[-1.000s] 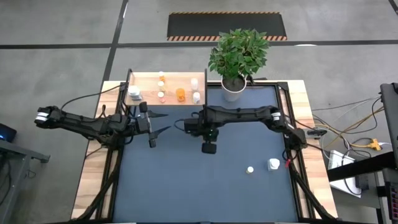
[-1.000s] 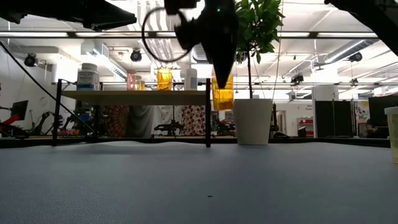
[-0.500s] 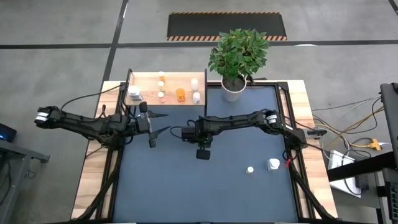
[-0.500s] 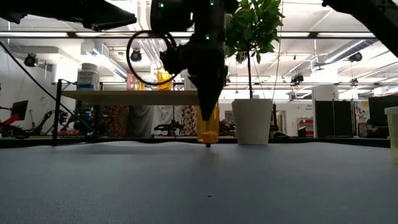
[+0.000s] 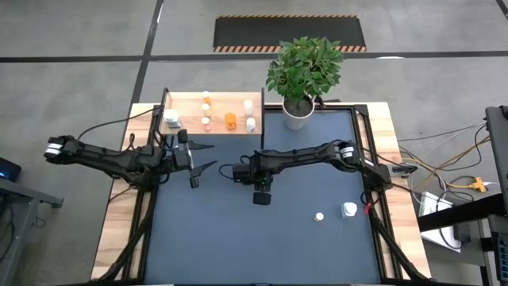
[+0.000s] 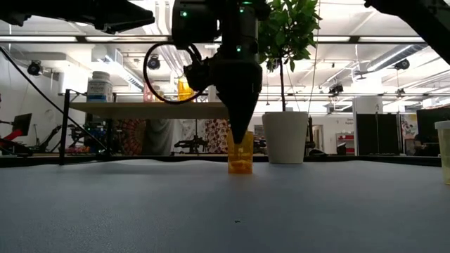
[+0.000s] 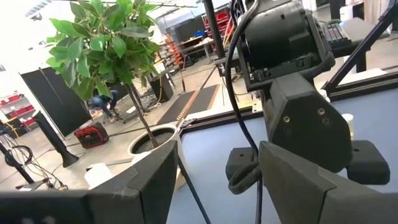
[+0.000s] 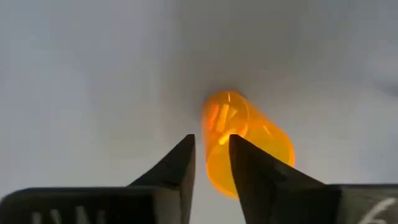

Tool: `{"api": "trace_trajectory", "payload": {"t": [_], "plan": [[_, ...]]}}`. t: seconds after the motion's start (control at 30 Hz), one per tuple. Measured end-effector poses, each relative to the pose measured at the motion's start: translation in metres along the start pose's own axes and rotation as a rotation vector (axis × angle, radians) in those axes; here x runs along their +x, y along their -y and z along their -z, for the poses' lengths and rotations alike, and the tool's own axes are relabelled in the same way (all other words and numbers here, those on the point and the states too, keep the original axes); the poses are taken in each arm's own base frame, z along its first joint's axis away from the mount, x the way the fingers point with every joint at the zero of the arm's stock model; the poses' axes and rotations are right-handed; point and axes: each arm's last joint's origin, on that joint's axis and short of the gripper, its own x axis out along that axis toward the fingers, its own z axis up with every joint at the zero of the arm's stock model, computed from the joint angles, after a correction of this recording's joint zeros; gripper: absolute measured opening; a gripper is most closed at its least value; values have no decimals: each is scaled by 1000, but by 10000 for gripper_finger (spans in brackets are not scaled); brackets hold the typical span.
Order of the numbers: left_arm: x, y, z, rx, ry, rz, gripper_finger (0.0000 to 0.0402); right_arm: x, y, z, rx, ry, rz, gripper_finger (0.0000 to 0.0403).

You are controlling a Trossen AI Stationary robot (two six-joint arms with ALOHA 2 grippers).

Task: Pick and place medicine bottles onto shelf by color
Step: Put the orange pill bottle on the shelf

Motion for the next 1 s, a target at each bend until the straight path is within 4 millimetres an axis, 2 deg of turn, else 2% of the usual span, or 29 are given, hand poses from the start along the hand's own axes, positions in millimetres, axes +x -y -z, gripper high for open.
{"api": "trace_trajectory", "payload": {"t": [0.2,0.33,0.43,0.53,0.73,0.9,1.0], "plan": [[0,0,0,-74,-1,1,209,-34,1,13,-25,-12,2,131],[0,2,4,-138,-12,4,209,-61,-8,35,-83,34,-1,141],[1,3,8,-186,-27,15,209,-75,-15,56,-133,141,-18,139],[4,8,13,-234,-51,54,209,-78,-19,76,-177,296,-32,132],[22,22,22,-326,-126,142,209,-67,-19,115,-237,624,-15,116],[47,38,22,-328,-136,236,209,-54,-5,150,-179,741,134,101],[65,47,23,-310,-182,246,209,-52,0,169,-196,823,159,91]]}}
